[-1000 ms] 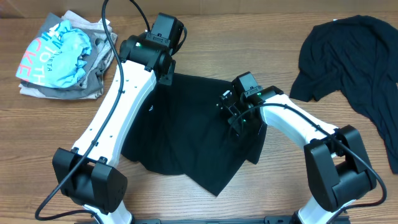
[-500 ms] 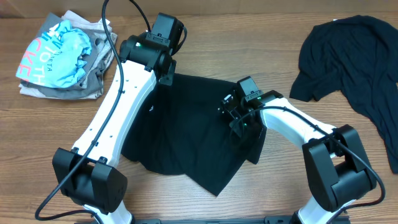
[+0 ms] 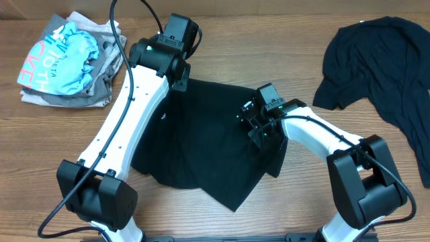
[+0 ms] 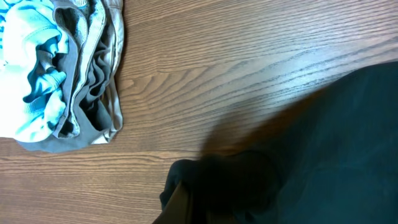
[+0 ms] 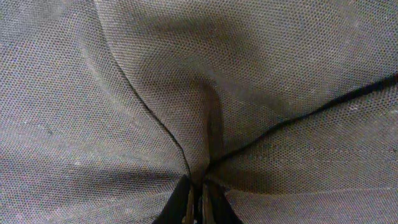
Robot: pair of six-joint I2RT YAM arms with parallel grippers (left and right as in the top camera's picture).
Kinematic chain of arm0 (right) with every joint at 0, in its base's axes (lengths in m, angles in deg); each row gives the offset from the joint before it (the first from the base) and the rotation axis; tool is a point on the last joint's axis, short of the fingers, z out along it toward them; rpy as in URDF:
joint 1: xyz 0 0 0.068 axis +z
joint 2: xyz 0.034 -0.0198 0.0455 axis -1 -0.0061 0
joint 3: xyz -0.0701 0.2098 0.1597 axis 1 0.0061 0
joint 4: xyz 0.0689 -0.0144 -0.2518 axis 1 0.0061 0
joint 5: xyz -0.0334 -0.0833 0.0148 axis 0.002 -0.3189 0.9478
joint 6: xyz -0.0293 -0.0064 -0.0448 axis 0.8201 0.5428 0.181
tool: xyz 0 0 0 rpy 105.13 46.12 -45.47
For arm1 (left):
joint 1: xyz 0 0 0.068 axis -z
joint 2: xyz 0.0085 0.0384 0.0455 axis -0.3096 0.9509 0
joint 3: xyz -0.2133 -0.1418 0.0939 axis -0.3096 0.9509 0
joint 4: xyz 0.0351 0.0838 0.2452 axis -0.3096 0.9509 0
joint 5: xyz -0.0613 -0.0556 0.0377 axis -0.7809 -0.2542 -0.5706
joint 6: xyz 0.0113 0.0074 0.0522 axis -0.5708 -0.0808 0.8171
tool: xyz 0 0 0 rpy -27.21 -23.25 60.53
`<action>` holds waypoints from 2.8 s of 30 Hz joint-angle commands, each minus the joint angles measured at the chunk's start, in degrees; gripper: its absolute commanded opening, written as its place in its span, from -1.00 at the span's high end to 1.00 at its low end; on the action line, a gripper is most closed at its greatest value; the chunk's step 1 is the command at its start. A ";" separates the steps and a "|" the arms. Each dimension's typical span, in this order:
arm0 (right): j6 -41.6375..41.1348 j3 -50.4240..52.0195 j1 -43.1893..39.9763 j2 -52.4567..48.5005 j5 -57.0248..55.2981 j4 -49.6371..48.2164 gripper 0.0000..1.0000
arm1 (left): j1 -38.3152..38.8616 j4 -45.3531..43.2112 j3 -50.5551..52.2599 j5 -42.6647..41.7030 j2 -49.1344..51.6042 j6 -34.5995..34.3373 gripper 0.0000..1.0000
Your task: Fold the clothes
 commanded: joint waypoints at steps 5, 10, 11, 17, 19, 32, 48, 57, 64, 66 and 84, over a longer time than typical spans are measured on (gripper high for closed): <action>-2.03 -9.25 -0.76 -1.05 0.48 10.08 0.92 | -0.42 -0.20 -0.42 -0.48 0.28 0.74 0.91; -4.28 -24.44 -2.54 -1.03 0.48 25.66 0.92 | -0.42 0.81 -0.42 -0.44 0.28 1.11 0.92; -4.79 -26.40 -2.82 -1.03 0.48 27.47 0.92 | -0.42 0.85 -0.42 -0.44 0.28 1.11 0.91; -11.52 -37.07 -6.01 0.70 0.72 34.21 0.92 | -0.42 1.09 -0.42 -0.44 0.28 1.11 0.92; -12.79 -37.66 -7.21 1.49 1.55 34.34 0.92 | -0.42 1.25 -0.42 -0.44 0.28 1.11 0.92; -12.74 -37.16 -9.03 1.53 5.01 36.33 0.67 | -0.42 1.55 -0.42 -0.48 0.28 1.11 0.92; -12.33 -22.58 -9.11 1.20 2.86 29.03 -0.12 | -0.42 1.44 -0.42 -0.50 0.28 1.09 0.92; -9.94 -16.35 -9.11 1.11 6.67 21.09 -0.13 | -0.42 1.31 -0.42 -0.50 0.28 1.09 0.92; -9.25 -15.76 -9.11 1.09 7.39 18.56 0.08 | -0.42 1.29 -0.42 -0.50 0.28 1.09 0.92; -9.01 -15.76 -9.11 1.09 7.39 18.53 0.16 | -0.42 1.27 -0.42 -0.50 0.28 1.09 0.91; -8.46 -26.34 -11.39 1.03 4.39 26.43 0.92 | -0.42 1.27 -0.42 -0.50 0.28 1.09 0.92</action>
